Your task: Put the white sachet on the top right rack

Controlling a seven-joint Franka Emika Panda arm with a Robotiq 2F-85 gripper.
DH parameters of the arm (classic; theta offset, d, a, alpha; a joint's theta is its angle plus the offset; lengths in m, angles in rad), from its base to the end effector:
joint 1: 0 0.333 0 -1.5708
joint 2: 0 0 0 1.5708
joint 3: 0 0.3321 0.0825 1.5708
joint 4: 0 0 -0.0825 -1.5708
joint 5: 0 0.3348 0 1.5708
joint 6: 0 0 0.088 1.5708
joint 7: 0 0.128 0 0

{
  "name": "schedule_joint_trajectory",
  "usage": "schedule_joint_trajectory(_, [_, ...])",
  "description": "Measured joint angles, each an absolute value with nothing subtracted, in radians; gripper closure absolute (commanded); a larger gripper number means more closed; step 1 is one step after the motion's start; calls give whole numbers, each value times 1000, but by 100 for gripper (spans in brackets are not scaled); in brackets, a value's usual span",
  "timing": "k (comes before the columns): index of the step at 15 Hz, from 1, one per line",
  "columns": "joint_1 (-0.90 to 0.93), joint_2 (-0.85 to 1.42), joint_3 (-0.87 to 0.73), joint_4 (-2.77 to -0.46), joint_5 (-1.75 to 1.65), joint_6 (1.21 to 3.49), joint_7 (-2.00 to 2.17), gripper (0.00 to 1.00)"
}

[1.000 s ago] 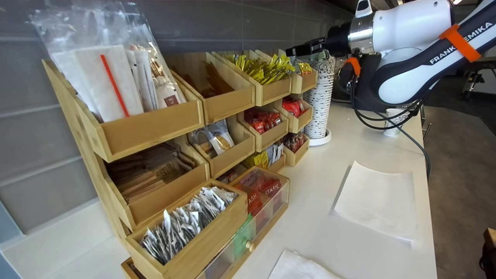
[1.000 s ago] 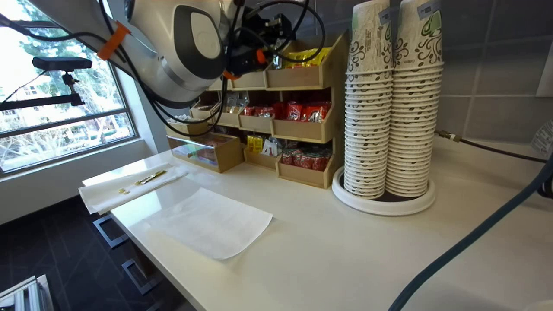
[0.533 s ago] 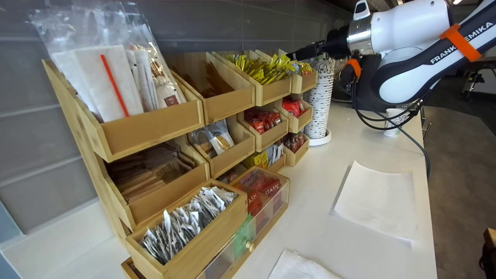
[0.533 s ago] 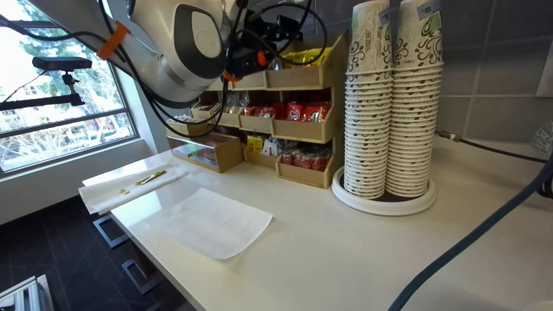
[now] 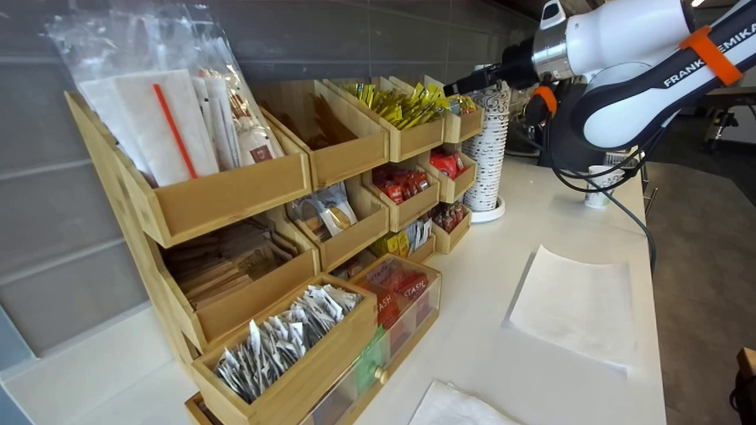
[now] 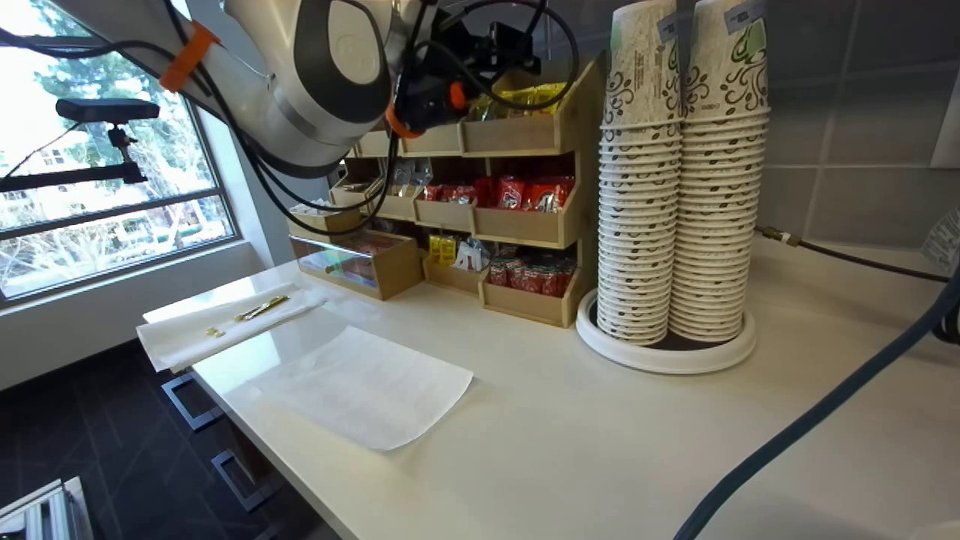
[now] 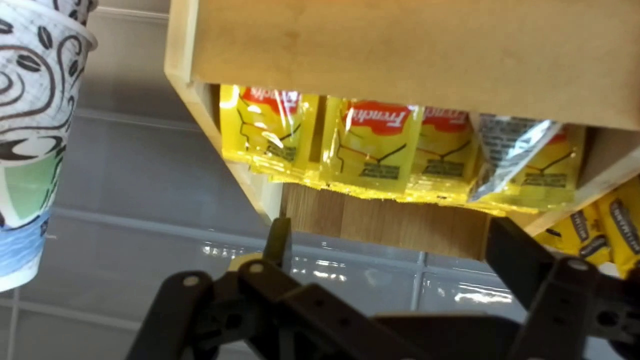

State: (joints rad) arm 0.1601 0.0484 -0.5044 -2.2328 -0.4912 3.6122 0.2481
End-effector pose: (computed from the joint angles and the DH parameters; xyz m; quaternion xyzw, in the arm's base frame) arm 0.5313 -0.1165 0.5495 0.7991 0.0129 0.5950 0.0853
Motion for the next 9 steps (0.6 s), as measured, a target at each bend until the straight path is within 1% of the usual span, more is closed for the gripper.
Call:
schedule_joint_trajectory(4, [170,-32,-492,-2251,-520,3502,249,0])
schedule_joint_trajectory(9, [223,-206,-491,-2335,-546,3262,253,0])
